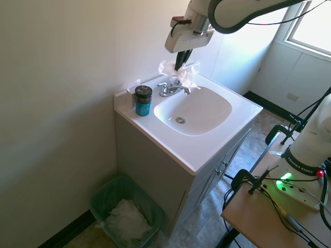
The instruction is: Throw the tissue in the trash bin
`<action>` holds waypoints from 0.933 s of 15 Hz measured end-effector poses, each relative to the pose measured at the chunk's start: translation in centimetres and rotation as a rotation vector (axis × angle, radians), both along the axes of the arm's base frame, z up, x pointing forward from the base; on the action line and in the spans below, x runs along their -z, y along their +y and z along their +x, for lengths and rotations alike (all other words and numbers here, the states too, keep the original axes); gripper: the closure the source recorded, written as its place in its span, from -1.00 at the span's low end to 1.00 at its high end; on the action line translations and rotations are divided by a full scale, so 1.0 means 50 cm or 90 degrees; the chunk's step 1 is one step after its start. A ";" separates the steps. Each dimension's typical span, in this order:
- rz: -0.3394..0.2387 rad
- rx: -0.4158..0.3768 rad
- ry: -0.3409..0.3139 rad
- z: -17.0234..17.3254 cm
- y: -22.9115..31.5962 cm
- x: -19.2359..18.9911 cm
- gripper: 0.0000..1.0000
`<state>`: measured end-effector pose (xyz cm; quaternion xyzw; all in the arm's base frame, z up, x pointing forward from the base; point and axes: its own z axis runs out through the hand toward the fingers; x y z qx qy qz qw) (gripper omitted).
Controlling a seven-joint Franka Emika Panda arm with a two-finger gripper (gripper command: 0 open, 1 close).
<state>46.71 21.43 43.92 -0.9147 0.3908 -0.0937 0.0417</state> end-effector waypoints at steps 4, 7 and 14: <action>-0.032 -0.045 0.024 -0.007 0.217 0.118 1.00; -0.044 -0.056 0.035 0.017 0.346 0.215 1.00; -0.070 -0.035 0.086 0.089 0.442 0.424 -1.00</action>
